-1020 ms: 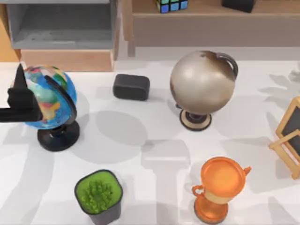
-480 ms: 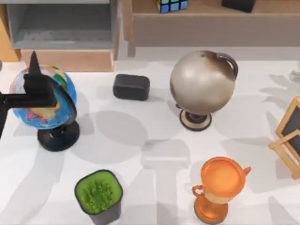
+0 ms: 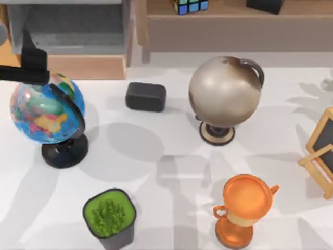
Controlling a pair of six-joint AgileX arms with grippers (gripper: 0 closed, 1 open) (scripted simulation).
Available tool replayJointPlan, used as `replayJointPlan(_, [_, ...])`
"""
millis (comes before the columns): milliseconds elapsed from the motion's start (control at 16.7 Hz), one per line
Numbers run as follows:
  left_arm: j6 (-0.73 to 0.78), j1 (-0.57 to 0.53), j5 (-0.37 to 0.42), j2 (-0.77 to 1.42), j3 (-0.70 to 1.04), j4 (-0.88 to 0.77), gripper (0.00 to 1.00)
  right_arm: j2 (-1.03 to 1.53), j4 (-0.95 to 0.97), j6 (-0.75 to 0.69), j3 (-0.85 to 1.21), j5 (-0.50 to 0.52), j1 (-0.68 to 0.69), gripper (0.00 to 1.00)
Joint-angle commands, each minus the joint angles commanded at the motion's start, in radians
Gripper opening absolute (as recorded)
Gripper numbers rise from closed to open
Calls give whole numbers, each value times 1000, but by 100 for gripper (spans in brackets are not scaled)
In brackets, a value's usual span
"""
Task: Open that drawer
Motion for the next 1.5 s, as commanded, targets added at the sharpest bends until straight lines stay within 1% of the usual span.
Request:
replayJointPlan(180, [218,134,124,216,114,109,100,0,0,0,0,0,0,100])
replayJointPlan(540, [719,402,412,713,360,348,100,0,0,0,0,0,0,100])
replayJointPlan(720, [957,511,545,942,468,453,100,0,0,0,0,0,0,100])
replayJointPlan(900, [1153,593,651,1123,554,537,100,0,0,0,0,0,0,100])
replayJointPlan(1020, [1245,628,701,1207,594,576,100,0,0,0,0,0,0,100])
replayJointPlan(1140, [1295,648,729,1255,618,599,100,0,0,0,0,0,0,100])
replayJointPlan(1500, [1303,647,731,1262,621,599,100,0,0,0,0,0,0,100])
